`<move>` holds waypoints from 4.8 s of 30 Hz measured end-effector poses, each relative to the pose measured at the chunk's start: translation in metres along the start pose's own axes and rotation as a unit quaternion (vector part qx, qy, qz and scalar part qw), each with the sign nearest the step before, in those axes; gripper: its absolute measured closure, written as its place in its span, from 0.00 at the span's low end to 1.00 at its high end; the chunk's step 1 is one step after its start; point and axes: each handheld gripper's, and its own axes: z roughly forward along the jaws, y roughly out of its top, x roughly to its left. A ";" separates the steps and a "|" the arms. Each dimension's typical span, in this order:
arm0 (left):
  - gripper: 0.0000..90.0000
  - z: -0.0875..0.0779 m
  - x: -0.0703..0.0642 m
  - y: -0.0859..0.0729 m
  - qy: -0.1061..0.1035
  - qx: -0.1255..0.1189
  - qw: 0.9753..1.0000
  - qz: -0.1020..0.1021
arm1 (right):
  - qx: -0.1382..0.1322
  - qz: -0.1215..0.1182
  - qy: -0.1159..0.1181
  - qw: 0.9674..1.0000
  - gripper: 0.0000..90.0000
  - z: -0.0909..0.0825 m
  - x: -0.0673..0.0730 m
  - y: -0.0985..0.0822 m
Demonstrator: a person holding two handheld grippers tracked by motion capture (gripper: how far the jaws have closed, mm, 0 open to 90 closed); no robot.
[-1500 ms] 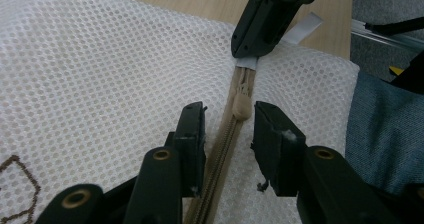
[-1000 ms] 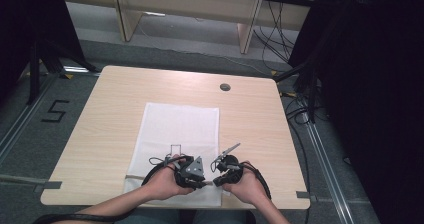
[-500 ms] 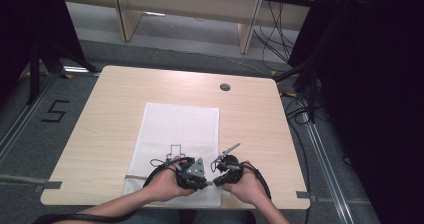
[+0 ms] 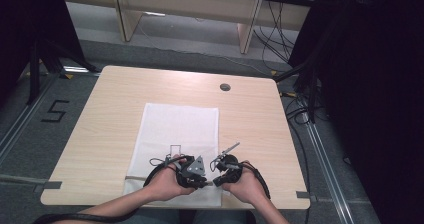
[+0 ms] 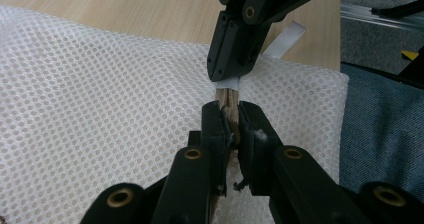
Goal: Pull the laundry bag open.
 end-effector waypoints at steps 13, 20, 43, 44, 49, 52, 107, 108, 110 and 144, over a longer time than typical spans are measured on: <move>0.91 -0.005 0.002 -0.002 -0.008 -0.018 1.000 -0.011 | 0.000 -0.002 -0.007 1.000 1.00 0.000 0.002 0.001; 0.91 -0.010 0.003 -0.005 -0.010 -0.012 1.000 -0.006 | 0.004 0.003 -0.007 1.000 1.00 0.000 0.003 0.001; 0.91 -0.024 0.005 -0.012 -0.010 -0.022 1.000 -0.016 | 0.005 0.010 -0.005 1.000 1.00 0.001 0.003 0.001; 0.91 -0.025 0.007 -0.012 -0.011 -0.019 1.000 -0.006 | 0.004 0.005 -0.006 1.000 1.00 0.000 0.003 0.002; 0.91 -0.028 0.006 -0.013 -0.011 -0.020 1.000 -0.014 | 0.004 0.003 -0.007 1.000 1.00 0.001 0.002 0.002; 0.91 -0.031 0.008 -0.013 -0.009 -0.014 1.000 -0.002 | 0.004 0.008 -0.005 1.000 1.00 0.001 0.003 0.002; 0.91 -0.053 0.011 -0.031 -0.010 -0.031 0.999 -0.029 | -0.001 0.003 -0.010 1.000 1.00 0.001 0.004 0.000; 0.91 -0.054 0.011 -0.032 -0.008 -0.031 0.999 -0.029 | 0.000 0.004 -0.010 1.000 1.00 0.001 0.004 0.000; 0.91 -0.054 0.011 -0.031 -0.008 -0.032 0.999 -0.028 | -0.001 -0.002 -0.013 1.000 1.00 0.001 0.003 0.001; 0.91 -0.064 0.010 -0.039 -0.005 -0.036 0.999 -0.025 | 0.001 0.004 -0.014 1.000 1.00 0.001 0.004 0.001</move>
